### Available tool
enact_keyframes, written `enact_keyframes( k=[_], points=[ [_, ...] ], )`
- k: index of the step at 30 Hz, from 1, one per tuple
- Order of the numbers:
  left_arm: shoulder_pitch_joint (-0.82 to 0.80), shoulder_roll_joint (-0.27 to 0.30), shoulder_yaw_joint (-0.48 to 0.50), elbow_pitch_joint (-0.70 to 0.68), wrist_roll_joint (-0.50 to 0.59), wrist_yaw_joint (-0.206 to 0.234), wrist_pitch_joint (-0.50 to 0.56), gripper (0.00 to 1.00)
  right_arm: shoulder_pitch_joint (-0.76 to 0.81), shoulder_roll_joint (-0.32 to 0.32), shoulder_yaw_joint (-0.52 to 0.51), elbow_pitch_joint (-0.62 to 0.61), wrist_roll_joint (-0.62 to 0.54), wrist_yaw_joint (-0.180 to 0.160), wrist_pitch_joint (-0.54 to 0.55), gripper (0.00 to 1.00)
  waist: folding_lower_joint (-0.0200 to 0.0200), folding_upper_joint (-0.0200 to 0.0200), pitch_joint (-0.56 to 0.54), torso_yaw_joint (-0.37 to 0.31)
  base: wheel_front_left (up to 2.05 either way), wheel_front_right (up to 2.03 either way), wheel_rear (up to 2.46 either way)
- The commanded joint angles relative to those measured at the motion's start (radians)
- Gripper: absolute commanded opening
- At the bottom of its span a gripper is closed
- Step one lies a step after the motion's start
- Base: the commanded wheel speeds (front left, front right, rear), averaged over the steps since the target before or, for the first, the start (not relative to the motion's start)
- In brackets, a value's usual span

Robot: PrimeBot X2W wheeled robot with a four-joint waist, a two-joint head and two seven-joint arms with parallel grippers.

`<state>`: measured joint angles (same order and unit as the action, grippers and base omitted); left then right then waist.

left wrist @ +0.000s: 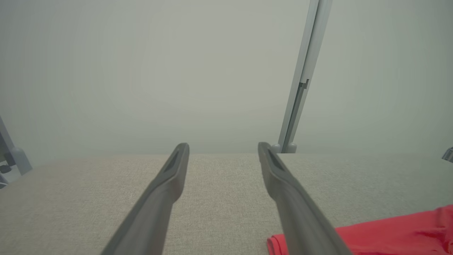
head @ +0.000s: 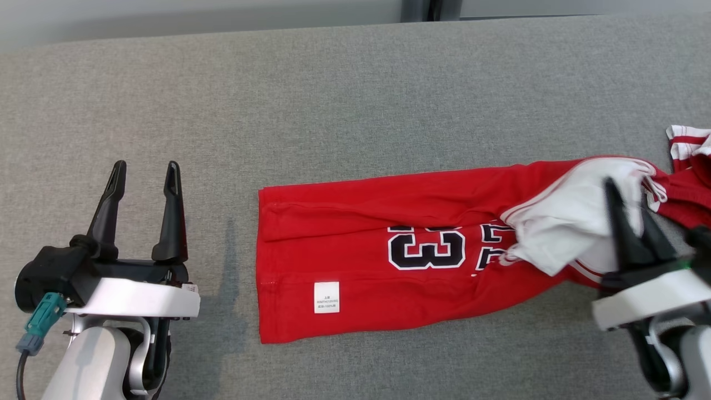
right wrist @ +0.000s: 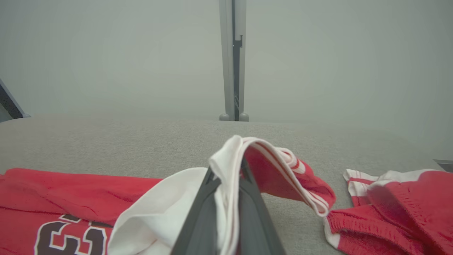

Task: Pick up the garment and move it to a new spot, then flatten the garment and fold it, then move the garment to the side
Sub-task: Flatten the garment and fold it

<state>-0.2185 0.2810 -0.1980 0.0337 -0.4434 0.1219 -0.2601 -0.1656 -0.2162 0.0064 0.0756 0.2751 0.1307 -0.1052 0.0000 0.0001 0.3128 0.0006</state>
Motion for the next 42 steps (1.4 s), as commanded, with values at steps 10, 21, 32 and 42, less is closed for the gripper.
enact_keyframes(
  k=[10,21,32,42],
  points=[
    [-0.019,-0.004,-0.005,0.022,-0.007,-0.010,-0.005,1.00,-0.122,0.090,0.361,-0.178,0.036,0.000,0.116,0.00,0.0000,-0.0001,-0.019,0.046,0.00,0.00,0.00],
    [-0.056,-0.037,-0.029,0.051,0.001,-0.030,-0.005,1.00,-0.310,0.162,0.648,0.170,0.168,0.000,0.011,0.00,0.0000,-0.0001,0.030,0.116,0.00,0.00,0.00],
    [-0.078,-0.057,-0.037,0.082,0.020,-0.052,-0.005,1.00,-0.442,0.163,0.824,0.380,0.356,0.000,-0.120,0.27,0.0000,-0.0001,0.053,0.132,0.00,0.00,0.00],
    [-0.074,-0.051,-0.027,0.090,0.032,-0.052,-0.005,1.00,-0.477,0.160,0.759,0.309,0.486,0.000,-0.162,1.00,0.0000,-0.0001,0.048,0.093,0.00,0.00,0.00]
  ],
)
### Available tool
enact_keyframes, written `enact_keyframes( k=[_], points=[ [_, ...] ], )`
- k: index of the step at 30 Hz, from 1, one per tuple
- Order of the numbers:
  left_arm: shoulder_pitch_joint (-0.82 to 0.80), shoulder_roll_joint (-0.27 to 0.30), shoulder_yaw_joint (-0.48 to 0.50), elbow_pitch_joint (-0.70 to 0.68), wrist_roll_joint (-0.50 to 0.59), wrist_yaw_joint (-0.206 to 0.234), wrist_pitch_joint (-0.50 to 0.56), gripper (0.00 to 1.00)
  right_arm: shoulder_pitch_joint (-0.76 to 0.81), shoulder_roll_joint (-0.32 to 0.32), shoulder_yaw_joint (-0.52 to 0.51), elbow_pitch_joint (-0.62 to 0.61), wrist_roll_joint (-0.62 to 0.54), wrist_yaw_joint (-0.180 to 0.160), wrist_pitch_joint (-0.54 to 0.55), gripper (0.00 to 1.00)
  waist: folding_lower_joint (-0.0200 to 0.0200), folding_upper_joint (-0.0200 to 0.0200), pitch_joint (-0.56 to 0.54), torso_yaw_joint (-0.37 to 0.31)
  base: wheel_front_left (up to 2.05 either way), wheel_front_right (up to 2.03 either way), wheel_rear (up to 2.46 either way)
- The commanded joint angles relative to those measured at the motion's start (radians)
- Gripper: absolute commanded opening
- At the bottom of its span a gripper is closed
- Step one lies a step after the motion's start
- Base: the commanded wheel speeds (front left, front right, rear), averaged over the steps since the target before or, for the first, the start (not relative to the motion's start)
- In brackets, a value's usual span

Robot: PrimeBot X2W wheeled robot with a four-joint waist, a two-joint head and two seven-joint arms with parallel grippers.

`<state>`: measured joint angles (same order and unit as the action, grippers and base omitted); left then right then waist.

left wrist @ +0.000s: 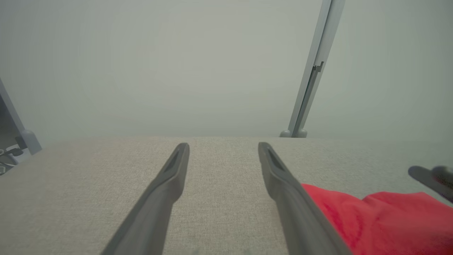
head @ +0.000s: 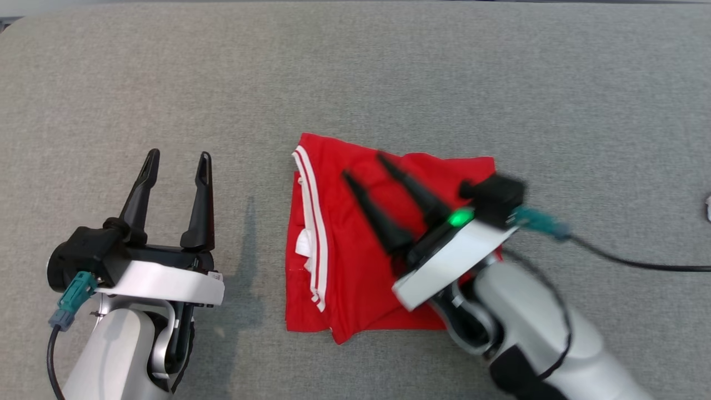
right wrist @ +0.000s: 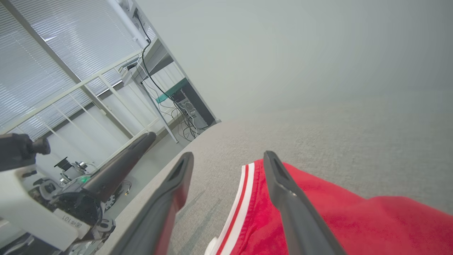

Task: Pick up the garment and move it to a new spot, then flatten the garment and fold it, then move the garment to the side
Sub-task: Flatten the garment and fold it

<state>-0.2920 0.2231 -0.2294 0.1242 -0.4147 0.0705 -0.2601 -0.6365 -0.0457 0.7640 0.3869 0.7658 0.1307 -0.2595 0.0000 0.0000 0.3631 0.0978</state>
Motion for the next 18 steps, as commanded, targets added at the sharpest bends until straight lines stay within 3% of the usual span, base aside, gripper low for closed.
enact_keyframes(
  k=[1,7,18],
  points=[
    [0.001,0.008,0.005,-0.002,0.005,0.002,-0.005,1.00,0.002,-0.011,-0.042,-0.022,-0.013,0.000,-0.008,1.00,0.0000,0.0000,-0.003,-0.010,0.00,0.00,0.00],
    [0.018,0.017,0.014,-0.008,0.013,0.018,-0.005,1.00,0.081,-0.016,-0.302,-0.119,-0.136,0.000,-0.007,1.00,0.0000,0.0000,-0.018,-0.041,0.00,0.00,0.00],
    [0.059,0.041,0.032,-0.042,0.020,0.055,0.001,1.00,0.293,-0.118,-0.668,-0.250,-0.363,0.000,0.028,1.00,0.0000,0.0000,-0.061,-0.068,0.00,0.00,0.00]
  ],
)
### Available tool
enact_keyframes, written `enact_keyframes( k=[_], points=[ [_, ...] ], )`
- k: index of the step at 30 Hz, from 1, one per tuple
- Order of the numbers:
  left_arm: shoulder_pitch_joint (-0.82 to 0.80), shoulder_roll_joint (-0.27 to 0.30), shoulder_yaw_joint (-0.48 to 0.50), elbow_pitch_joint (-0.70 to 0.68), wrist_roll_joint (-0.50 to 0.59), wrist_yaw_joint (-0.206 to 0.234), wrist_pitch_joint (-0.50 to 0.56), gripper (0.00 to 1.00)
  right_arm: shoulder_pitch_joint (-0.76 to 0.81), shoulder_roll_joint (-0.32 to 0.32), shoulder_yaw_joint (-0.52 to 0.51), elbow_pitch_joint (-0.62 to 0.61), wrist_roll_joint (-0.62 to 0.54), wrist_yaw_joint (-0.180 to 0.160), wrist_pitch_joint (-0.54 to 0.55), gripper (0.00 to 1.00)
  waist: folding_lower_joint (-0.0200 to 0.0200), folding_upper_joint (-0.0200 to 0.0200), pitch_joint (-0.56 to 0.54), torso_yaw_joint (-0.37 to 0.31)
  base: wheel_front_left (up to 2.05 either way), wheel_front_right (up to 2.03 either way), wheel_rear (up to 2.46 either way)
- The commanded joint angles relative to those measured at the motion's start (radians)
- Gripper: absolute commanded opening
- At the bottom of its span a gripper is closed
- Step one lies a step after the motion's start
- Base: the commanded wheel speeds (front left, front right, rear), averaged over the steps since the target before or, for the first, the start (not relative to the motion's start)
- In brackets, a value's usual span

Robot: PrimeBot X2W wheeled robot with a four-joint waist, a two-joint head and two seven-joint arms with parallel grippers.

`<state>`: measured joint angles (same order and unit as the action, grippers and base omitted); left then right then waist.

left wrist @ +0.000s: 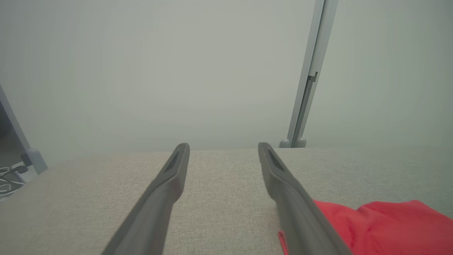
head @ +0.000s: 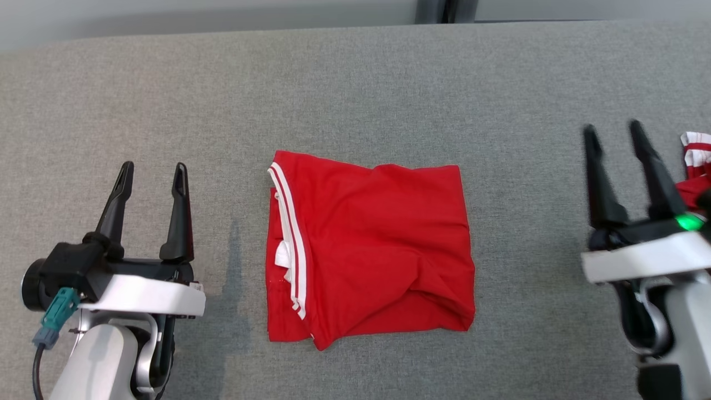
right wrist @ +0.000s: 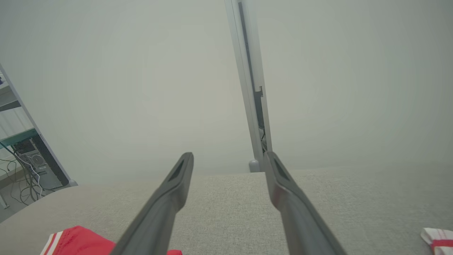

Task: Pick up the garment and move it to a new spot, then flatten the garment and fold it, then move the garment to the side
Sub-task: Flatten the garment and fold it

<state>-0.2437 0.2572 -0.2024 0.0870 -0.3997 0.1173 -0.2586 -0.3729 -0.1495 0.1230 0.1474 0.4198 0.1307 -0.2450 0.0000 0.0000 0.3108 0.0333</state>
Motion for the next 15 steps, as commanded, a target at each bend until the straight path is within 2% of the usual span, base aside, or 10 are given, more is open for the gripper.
enact_keyframes(
  k=[1,7,15],
  points=[
    [0.014,0.009,0.005,-0.010,0.006,0.010,0.001,1.00,0.052,-0.021,-0.051,-0.024,-0.040,0.000,0.023,1.00,0.0000,0.0000,-0.012,-0.004,0.00,0.00,0.00],
    [0.040,0.022,0.002,-0.035,0.014,0.026,0.017,1.00,0.165,-0.035,-0.160,-0.093,-0.119,0.000,0.094,1.00,0.0000,0.0000,-0.033,-0.011,0.00,0.00,0.00],
    [0.062,0.029,-0.005,-0.059,0.015,0.036,0.033,1.00,0.219,-0.013,-0.192,-0.145,-0.132,0.000,0.138,1.00,0.0000,0.0000,-0.046,-0.013,0.00,0.00,0.00]
  ],
)
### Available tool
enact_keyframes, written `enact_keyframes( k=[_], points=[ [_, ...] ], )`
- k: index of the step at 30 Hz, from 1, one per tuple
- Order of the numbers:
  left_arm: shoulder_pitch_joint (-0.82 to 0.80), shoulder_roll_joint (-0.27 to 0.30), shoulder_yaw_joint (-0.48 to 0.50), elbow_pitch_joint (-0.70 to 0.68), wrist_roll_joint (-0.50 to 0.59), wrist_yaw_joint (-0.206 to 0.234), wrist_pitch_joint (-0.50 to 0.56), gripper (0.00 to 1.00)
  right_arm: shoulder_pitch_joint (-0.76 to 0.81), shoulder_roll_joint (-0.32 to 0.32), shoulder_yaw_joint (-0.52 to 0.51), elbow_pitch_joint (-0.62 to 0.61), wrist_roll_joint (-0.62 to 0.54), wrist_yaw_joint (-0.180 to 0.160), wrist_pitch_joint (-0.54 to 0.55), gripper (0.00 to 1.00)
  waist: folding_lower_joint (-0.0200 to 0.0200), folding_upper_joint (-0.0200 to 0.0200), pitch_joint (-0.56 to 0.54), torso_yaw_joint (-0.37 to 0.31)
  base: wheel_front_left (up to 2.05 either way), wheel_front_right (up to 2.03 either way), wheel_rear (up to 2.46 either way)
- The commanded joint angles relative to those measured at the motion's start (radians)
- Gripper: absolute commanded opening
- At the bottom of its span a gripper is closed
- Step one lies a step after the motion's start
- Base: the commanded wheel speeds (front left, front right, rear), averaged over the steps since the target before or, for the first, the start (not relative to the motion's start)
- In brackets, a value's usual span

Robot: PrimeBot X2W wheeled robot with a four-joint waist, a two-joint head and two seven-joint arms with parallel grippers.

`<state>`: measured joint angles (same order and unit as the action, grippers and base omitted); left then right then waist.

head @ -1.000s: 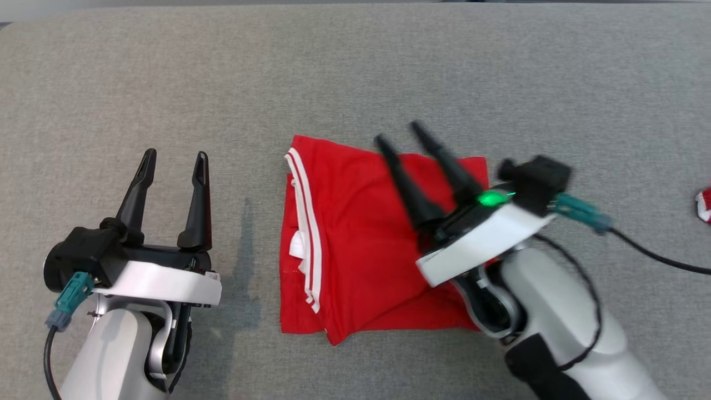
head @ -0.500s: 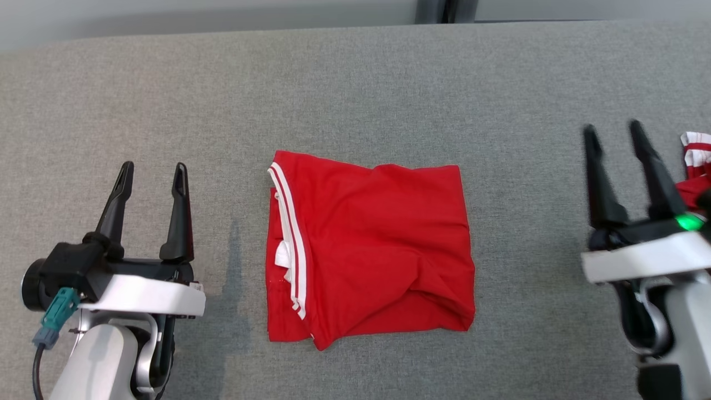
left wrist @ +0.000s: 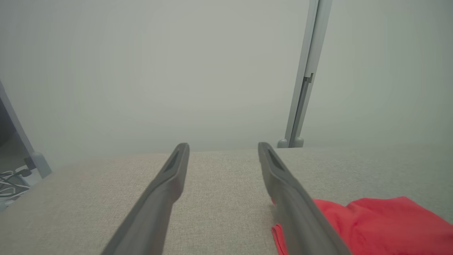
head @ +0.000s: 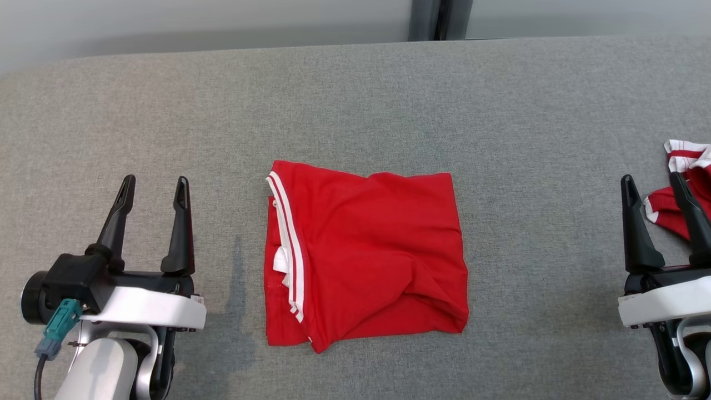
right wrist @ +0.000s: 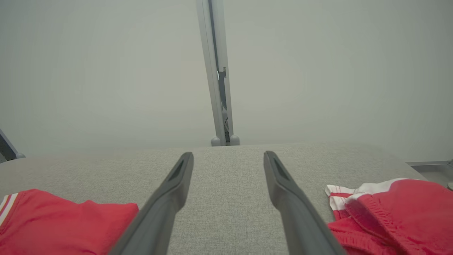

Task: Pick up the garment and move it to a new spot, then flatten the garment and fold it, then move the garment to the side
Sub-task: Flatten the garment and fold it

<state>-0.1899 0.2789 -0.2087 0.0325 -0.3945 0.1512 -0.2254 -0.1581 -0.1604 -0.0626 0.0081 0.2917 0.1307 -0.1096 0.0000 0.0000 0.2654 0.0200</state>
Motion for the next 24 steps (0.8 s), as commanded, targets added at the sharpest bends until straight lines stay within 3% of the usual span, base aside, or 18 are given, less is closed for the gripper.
enact_keyframes(
  k=[1,10,12,13,18,24],
  points=[
    [0.010,0.008,0.000,-0.007,0.008,0.004,0.002,1.00,0.005,0.000,-0.007,-0.010,-0.006,0.000,0.005,1.00,0.0000,0.0000,-0.001,0.000,0.00,0.00,0.00],
    [0.016,0.008,-0.008,-0.024,0.002,0.011,0.012,1.00,0.012,-0.002,-0.001,-0.022,-0.014,0.000,0.028,1.00,0.0000,0.0000,0.000,0.008,0.00,0.00,0.00],
    [0.014,0.007,-0.010,-0.027,0.001,0.014,0.011,1.00,0.002,-0.011,0.015,-0.021,-0.016,0.000,0.038,0.27,0.0000,0.0000,0.003,0.011,0.00,0.00,0.00],
    [0.012,0.007,-0.011,-0.028,0.001,0.014,0.012,1.00,-0.003,-0.017,0.027,-0.018,-0.018,0.000,0.045,0.00,0.0000,0.0000,0.005,0.013,0.00,0.00,0.00],
    [-0.012,0.003,-0.018,-0.029,-0.002,0.009,0.009,1.00,-0.044,-0.029,0.124,-0.014,-0.017,0.000,0.065,0.00,0.0000,0.0000,0.023,0.029,0.00,0.00,0.00],
    [-0.039,-0.012,-0.032,-0.011,-0.006,-0.003,-0.001,1.00,-0.120,-0.046,0.377,0.063,0.030,0.000,0.074,0.00,0.0000,0.0000,0.049,0.063,0.00,0.00,0.00]
  ],
)
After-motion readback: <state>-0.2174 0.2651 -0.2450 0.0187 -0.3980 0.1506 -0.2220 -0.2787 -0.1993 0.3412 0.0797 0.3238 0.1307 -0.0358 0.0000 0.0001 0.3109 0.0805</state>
